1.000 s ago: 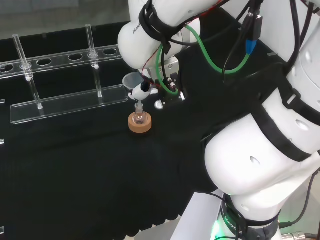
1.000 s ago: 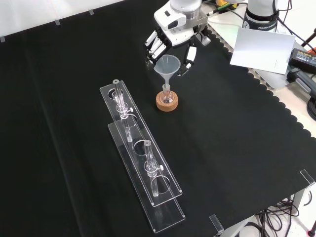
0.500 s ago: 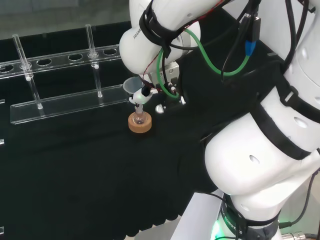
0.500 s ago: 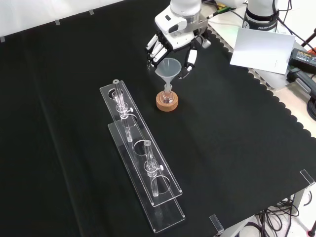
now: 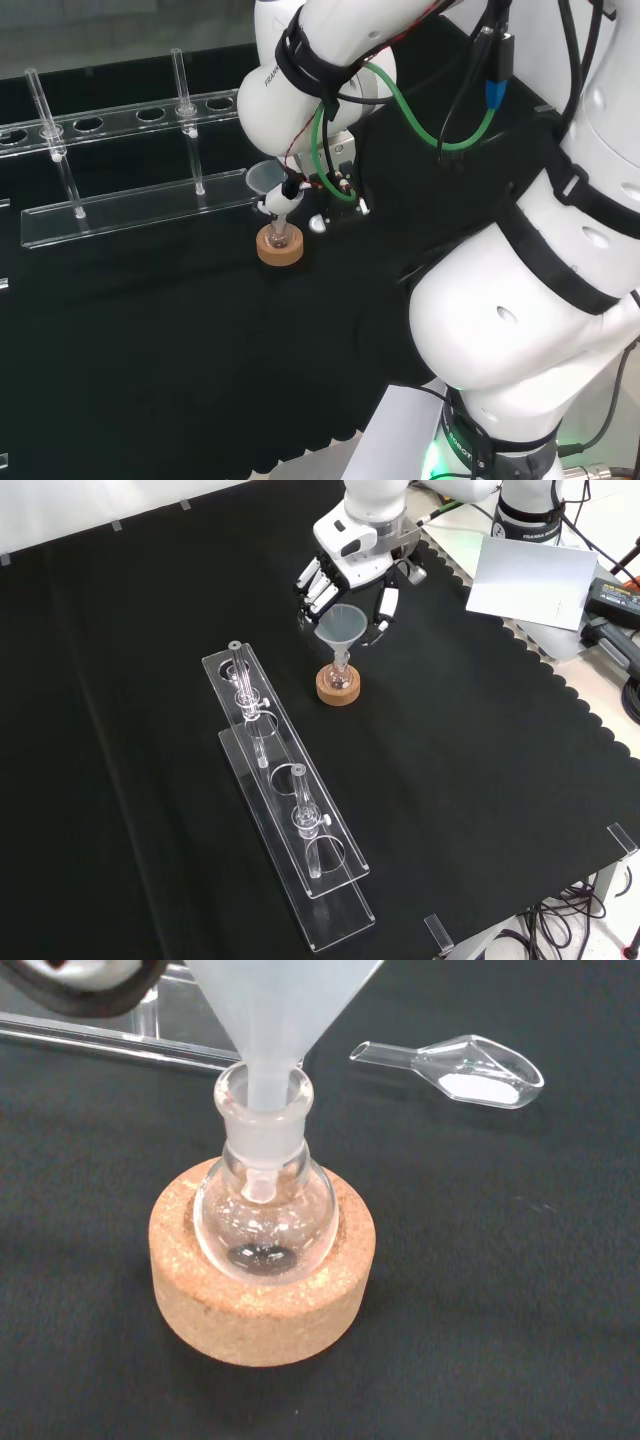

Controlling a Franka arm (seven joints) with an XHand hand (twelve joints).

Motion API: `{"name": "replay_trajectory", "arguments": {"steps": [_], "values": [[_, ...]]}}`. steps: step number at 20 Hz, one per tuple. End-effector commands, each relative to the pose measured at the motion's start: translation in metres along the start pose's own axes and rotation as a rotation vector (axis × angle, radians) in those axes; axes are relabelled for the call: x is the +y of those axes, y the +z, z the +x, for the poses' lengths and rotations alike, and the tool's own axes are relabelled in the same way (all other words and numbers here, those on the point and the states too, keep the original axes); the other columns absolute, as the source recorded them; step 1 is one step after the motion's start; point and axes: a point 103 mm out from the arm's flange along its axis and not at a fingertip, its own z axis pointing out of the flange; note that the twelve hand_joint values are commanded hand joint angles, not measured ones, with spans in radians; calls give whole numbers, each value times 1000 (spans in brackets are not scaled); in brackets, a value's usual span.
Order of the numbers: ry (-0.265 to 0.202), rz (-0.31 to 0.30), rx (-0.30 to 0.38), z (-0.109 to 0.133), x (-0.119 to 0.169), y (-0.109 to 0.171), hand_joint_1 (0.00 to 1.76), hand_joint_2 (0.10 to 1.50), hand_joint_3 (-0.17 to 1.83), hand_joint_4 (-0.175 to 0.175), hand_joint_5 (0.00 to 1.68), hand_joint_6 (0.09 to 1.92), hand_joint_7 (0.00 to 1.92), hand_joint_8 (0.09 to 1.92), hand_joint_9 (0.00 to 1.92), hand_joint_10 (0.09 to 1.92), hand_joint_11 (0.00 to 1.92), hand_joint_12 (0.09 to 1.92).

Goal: Place the funnel on the round-bottom flask.

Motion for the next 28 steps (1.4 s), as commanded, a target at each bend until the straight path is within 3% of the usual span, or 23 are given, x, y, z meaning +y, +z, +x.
{"name": "replay_trajectory", "arguments": {"steps": [1,28], "values": [[0,-5,-3,-1,2,0,830,709,583,-49,577,555,611,703,909,441,618,1264],[-30,56,-5,5,3,7,766,682,579,-61,447,473,497,742,807,522,553,1298]]}}
